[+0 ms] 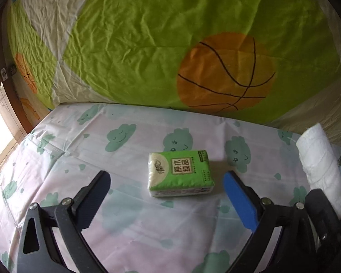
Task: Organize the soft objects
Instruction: 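Grasp the green tissue pack with the left tool while the right tool grasps the white gauze roll, then lift and carry the tissue pack and gauze roll over the blue tin with both tools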
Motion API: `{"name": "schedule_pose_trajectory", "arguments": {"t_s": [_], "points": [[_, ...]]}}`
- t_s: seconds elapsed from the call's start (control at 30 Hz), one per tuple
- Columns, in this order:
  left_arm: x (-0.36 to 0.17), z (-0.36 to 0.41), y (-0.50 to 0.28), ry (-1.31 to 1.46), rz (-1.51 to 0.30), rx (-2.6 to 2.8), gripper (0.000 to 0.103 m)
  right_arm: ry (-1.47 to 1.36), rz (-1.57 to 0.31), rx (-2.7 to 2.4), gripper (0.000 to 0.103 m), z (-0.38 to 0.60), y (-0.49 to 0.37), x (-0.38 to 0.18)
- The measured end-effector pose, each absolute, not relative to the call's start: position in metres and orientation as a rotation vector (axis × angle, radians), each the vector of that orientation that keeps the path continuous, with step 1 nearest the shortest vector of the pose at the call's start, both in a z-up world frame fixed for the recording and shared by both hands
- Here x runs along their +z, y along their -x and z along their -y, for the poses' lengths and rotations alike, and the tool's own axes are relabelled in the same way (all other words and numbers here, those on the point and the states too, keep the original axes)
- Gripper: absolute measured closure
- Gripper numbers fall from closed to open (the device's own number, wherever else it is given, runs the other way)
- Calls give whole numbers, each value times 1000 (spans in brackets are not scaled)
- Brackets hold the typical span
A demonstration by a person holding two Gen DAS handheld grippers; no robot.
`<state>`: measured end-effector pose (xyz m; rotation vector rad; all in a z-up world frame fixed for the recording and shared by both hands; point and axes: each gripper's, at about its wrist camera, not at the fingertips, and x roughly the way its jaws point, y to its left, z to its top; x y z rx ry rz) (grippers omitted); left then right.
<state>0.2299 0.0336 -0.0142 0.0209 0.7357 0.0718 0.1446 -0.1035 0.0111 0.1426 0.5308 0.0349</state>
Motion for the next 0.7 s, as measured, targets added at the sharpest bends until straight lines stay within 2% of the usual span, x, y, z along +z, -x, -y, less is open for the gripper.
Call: {"name": "schedule_pose_trajectory", "arguments": {"t_s": [0.07, 0.13, 0.17, 0.23, 0.3, 0.47, 0.7], "points": [[-20, -24, -244, -23, -775, 82, 13, -148, -528, 27, 70, 104, -145, 12], [-27, -19, -258, -7, -824, 70, 24, -149, -528, 23, 70, 105, -145, 12], [-33, -17, -264, -4, -852, 77, 24, -148, -528, 24, 70, 105, -145, 12], [-43, -17, -273, 3, -906, 112, 32, -144, -532, 26, 70, 104, -146, 12], [-47, -20, -276, 36, -930, 99, 35, -139, -534, 29, 70, 103, -147, 11], [-45, -23, -270, 66, -910, 92, 35, -131, -503, 20, 70, 102, -142, 13], [-9, -41, -211, 56, -687, 143, 35, -73, -416, 17, 70, 90, -129, 20]]}}
